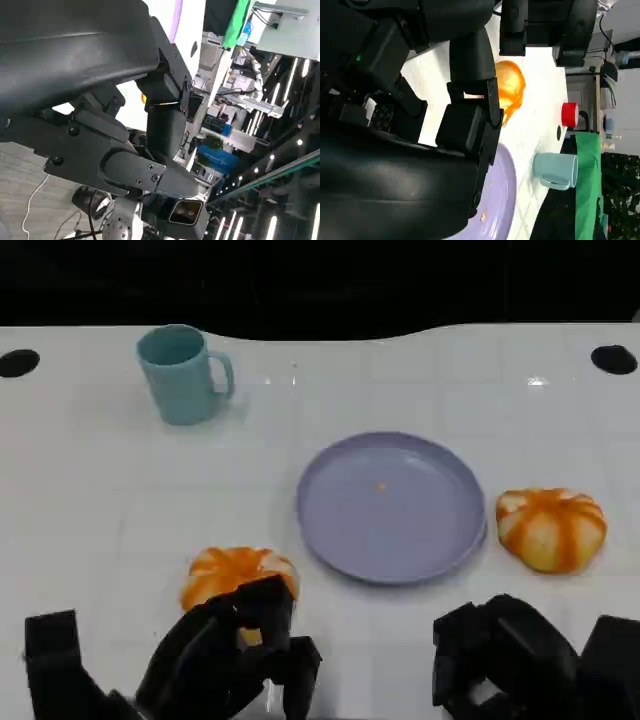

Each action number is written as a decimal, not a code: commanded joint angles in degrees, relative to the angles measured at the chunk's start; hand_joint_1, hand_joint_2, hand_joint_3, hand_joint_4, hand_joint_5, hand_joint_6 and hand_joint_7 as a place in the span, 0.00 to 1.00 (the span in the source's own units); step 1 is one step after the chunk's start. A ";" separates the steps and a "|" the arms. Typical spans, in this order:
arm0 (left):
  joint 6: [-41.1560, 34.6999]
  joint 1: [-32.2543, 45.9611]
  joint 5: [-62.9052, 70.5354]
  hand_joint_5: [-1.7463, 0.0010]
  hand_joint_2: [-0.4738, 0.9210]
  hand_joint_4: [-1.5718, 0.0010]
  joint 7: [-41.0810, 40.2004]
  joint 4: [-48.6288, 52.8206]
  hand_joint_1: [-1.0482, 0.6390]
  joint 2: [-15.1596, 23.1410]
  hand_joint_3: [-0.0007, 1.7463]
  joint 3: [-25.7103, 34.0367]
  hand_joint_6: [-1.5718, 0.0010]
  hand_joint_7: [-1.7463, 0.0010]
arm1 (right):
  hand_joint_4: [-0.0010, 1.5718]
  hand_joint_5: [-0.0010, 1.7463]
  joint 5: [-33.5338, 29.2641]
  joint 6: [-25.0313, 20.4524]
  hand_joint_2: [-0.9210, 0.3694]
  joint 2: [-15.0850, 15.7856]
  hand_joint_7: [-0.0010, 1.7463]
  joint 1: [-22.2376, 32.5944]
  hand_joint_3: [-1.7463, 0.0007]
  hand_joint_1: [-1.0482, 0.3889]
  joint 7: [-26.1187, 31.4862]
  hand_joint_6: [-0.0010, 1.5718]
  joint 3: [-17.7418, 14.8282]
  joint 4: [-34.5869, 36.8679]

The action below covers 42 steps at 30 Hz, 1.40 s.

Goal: Grasp the bread from the table and place it into the plate.

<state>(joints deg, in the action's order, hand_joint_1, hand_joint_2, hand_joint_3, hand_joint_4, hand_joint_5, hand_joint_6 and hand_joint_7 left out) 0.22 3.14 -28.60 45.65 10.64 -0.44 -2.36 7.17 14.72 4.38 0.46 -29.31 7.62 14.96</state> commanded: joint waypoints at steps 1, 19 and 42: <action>1.03 -0.19 0.15 0.00 1.00 0.39 0.86 0.31 0.16 0.72 0.08 0.60 0.49 0.06 | 0.99 0.72 0.58 0.47 0.60 0.27 0.55 0.00 0.32 0.00 -0.18 1.00 -0.42 0.55; -0.16 -0.14 -0.02 0.00 1.00 0.39 0.21 -0.30 0.16 0.97 0.06 0.70 0.49 0.06 | 0.99 0.72 0.46 -0.20 0.61 0.25 0.55 -0.01 0.30 0.00 0.31 1.00 -0.19 -0.23; 17.90 -1.24 17.08 0.24 1.00 0.69 -9.32 -4.98 0.14 5.01 0.17 0.91 0.77 0.50 | 0.98 0.72 -0.38 0.27 0.60 0.12 0.56 -0.38 0.31 0.00 0.85 1.00 0.19 0.07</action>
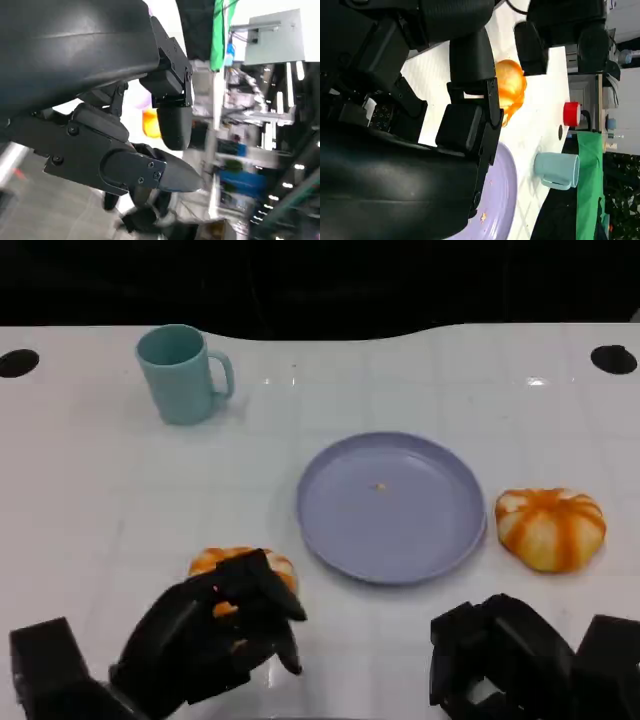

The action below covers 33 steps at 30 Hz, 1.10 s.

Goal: Grasp the bread from the table and place it into the plate.

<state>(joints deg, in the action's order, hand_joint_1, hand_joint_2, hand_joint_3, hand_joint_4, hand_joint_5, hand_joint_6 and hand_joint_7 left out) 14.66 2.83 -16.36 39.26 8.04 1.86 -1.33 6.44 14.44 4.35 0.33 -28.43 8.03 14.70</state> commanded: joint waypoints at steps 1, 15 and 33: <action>4.08 -1.10 5.99 0.28 1.00 0.70 -3.55 -2.98 0.15 3.35 0.18 -0.16 0.79 0.53 | 0.98 0.72 0.57 0.93 0.61 0.08 0.56 -0.37 0.30 0.00 -0.30 1.00 -0.27 0.71; 5.95 -1.03 33.85 0.54 1.00 0.85 -18.63 -16.42 0.19 14.26 0.09 -0.85 0.82 0.84 | 0.98 0.71 0.15 0.81 0.57 0.20 0.55 -0.78 0.33 0.00 0.05 1.00 -0.37 1.23; -7.95 -3.66 75.04 0.75 0.97 0.88 -20.11 -29.02 0.19 20.04 0.00 -10.11 0.84 0.99 | 0.98 0.72 0.36 1.38 0.60 0.15 0.55 -1.31 0.31 0.00 -0.02 1.00 -0.33 1.88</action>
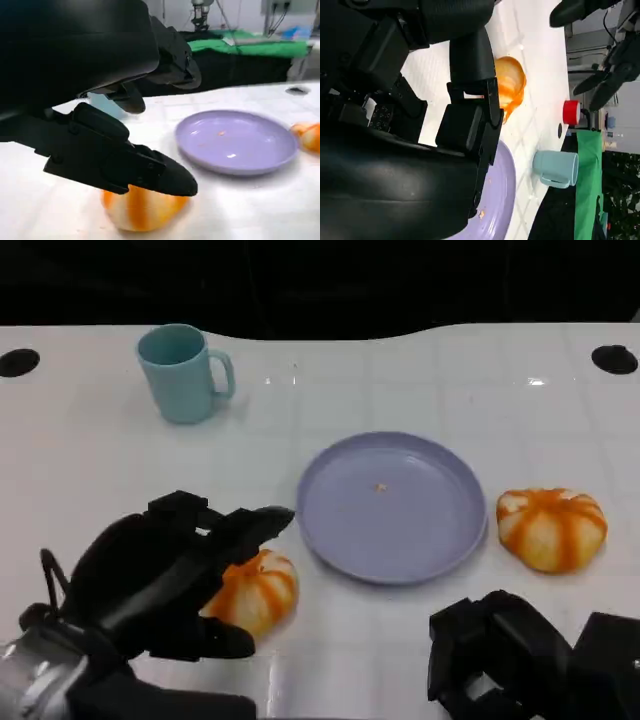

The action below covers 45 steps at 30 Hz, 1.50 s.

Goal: Grasp the bread from the table and place it into the plate.

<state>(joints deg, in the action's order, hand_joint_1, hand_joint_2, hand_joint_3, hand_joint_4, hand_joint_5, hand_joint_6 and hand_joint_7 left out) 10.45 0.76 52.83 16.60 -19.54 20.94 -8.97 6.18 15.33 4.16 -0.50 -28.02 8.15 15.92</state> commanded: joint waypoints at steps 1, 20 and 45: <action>-4.67 -1.92 7.35 0.75 0.96 0.87 2.75 -1.36 0.19 0.71 0.00 -3.21 0.84 0.99 | 0.98 0.72 0.56 0.67 0.60 0.39 0.55 -0.50 0.31 0.00 -0.46 1.00 -0.49 0.74; -21.17 -7.45 22.27 0.74 0.89 0.87 9.63 5.59 0.23 -6.63 0.00 -13.57 0.86 1.00 | 0.98 0.72 -0.03 0.24 0.60 0.72 0.55 -0.47 0.30 0.00 -0.07 1.00 -0.38 0.29; -24.76 -17.16 16.08 0.70 0.88 0.92 -1.72 29.94 0.25 -8.36 0.01 -19.19 0.90 1.00 | 0.98 0.72 0.48 -0.11 0.60 0.68 0.55 -0.02 0.30 0.00 -0.10 1.00 -0.38 0.01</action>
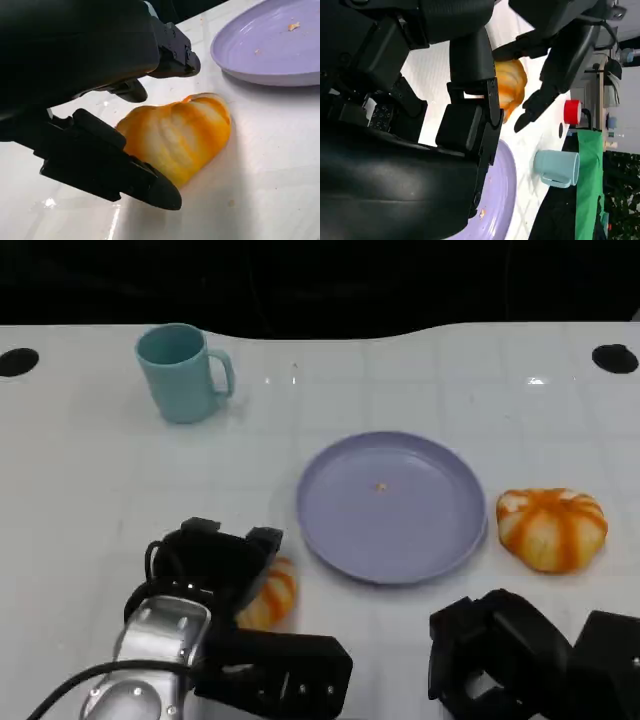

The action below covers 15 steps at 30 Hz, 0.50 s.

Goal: Grasp the bread from the table and place it into the plate.

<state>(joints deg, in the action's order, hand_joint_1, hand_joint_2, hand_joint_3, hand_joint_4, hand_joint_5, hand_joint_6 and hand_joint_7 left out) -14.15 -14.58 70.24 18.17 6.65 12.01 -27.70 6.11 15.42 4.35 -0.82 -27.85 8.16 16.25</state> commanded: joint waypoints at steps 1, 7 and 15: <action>-0.27 -2.30 -1.89 0.70 0.88 0.93 -3.22 4.52 0.25 0.58 0.01 -0.60 0.90 1.00 | 0.98 0.72 0.67 -0.37 0.60 0.51 0.55 0.31 0.30 0.00 -0.40 1.00 -0.38 -0.36; -0.03 -4.34 -4.94 0.69 0.88 0.95 -4.99 9.10 0.30 0.58 0.00 -1.13 0.90 1.00 | 0.98 0.72 0.19 0.39 0.59 0.52 0.55 0.38 0.31 0.00 -0.25 1.00 -0.32 -0.26; 4.18 -7.20 -10.76 0.45 0.92 0.64 -9.42 17.60 0.38 1.67 0.02 -2.52 0.64 0.96 | 0.99 0.72 0.86 0.88 0.59 0.29 0.55 0.23 0.31 0.00 -0.77 1.00 -0.57 0.37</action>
<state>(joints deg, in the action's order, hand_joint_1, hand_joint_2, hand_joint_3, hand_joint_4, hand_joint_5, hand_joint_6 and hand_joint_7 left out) -11.15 -22.06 60.24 10.79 20.32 12.22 -29.01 6.25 15.57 4.35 -0.78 -28.36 8.16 16.31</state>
